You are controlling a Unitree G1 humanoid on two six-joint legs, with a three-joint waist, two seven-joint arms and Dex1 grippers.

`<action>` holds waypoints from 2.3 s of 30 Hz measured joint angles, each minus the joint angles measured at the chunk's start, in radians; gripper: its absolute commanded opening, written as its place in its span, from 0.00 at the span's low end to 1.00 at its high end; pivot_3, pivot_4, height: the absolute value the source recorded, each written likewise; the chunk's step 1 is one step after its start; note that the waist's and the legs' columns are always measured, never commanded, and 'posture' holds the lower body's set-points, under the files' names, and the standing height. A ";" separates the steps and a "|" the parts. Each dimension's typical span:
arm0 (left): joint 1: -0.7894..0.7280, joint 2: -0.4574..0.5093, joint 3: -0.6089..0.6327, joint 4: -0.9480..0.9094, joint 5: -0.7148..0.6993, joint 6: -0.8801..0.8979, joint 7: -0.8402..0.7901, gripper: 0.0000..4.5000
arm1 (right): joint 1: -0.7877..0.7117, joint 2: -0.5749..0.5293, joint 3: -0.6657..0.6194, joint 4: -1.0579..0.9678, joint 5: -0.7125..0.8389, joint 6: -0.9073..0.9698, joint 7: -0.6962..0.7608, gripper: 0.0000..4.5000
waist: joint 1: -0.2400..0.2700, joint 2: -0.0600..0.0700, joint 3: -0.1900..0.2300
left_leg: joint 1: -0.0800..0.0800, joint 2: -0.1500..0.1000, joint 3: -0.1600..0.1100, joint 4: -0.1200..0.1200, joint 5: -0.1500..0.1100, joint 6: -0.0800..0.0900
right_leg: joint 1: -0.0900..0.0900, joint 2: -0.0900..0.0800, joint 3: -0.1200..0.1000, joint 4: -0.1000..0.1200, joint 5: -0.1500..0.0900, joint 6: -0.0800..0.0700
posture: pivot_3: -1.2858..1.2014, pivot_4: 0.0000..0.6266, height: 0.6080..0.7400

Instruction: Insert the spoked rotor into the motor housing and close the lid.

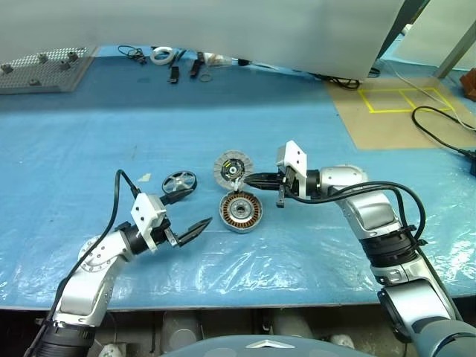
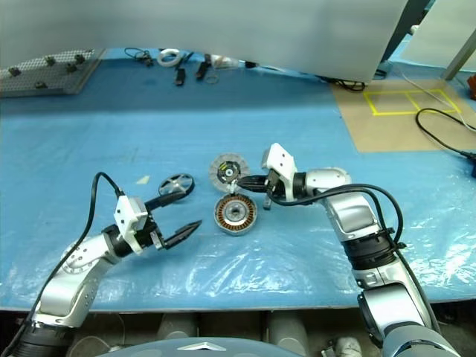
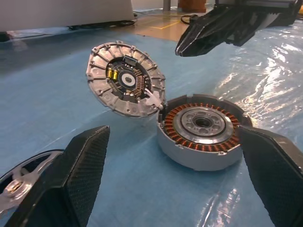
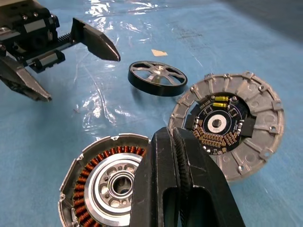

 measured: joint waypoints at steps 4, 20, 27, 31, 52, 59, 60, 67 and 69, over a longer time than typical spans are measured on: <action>-0.026 0.070 0.046 0.037 -0.006 0.008 -0.037 1.00 | 0.032 -0.024 -0.005 -0.030 0.016 0.021 -0.007 0.01 | 0.000 0.000 0.000 | 0.000 0.000 0.000 0.000 0.000 0.000 | 0.000 0.000 0.000 0.000 0.000 0.000 | 0.52 0.24 1.00; -0.415 0.230 0.050 0.393 0.009 0.023 -0.290 1.00 | 0.193 -0.112 -0.062 -0.197 0.114 0.018 0.019 0.01 | 0.006 -0.001 0.000 | 0.001 -0.001 -0.001 0.000 0.000 0.000 | 0.000 0.000 0.000 0.001 0.000 0.000 | 0.52 0.24 1.00; -0.616 0.252 0.002 0.614 0.076 -0.048 -0.420 1.00 | 0.327 -0.038 -0.106 -0.173 0.101 -0.219 -0.023 0.01 | 0.010 -0.001 0.000 | -0.002 -0.001 -0.001 0.000 0.000 -0.001 | -0.001 -0.001 -0.001 0.000 0.000 0.000 | 0.52 0.24 1.00; -0.637 0.246 -0.008 0.630 0.078 -0.048 -0.449 1.00 | 0.417 -0.018 -0.092 -0.177 0.079 -0.255 -0.065 0.01 | 0.010 -0.001 0.000 | -0.003 -0.001 -0.001 -0.001 0.000 -0.001 | -0.001 0.000 -0.001 0.000 0.002 0.003 | 0.52 0.24 1.00; -0.790 0.158 -0.103 0.946 0.231 -0.204 -0.532 1.00 | 0.455 -0.092 -0.158 -0.595 0.227 0.103 -0.299 0.01 | 0.038 -0.003 0.001 | -0.002 -0.001 -0.002 -0.001 0.000 -0.001 | 0.000 0.000 -0.001 0.000 0.003 0.005 | 0.52 0.24 1.00; -0.882 0.109 -0.127 1.112 0.304 -0.286 -0.522 1.00 | 0.429 -0.069 -0.130 -0.560 0.223 0.126 -0.341 0.01 | 0.047 -0.004 0.002 | -0.003 -0.001 -0.002 -0.001 0.000 -0.001 | 0.000 -0.001 -0.002 -0.001 0.003 0.005 | 0.52 0.24 1.00; -0.888 0.109 -0.131 1.127 0.313 -0.290 -0.520 1.00 | 0.442 -0.071 -0.132 -0.534 0.216 0.104 -0.332 0.01 | 0.049 -0.004 0.002 | -0.003 -0.001 -0.002 -0.001 0.000 -0.001 | 0.000 -0.001 -0.002 -0.001 0.003 0.005 | 0.52 0.24 1.00; -0.906 0.101 -0.150 1.190 0.375 -0.327 -0.519 1.00 | 0.498 -0.085 -0.154 -0.357 0.172 -0.059 -0.258 0.01 | 0.051 -0.005 0.002 | -0.004 -0.001 -0.003 -0.002 0.000 -0.001 | 0.000 -0.001 -0.004 -0.001 0.003 0.005 | 0.52 0.24 1.00; -0.909 0.097 -0.150 1.191 0.377 -0.334 -0.517 1.00 | 0.499 -0.084 -0.153 -0.340 0.163 -0.081 -0.254 0.01 | 0.052 -0.005 0.002 | -0.004 -0.001 -0.003 -0.001 0.000 -0.001 | 0.000 -0.001 -0.004 0.000 0.003 0.005 | 0.52 0.24 1.00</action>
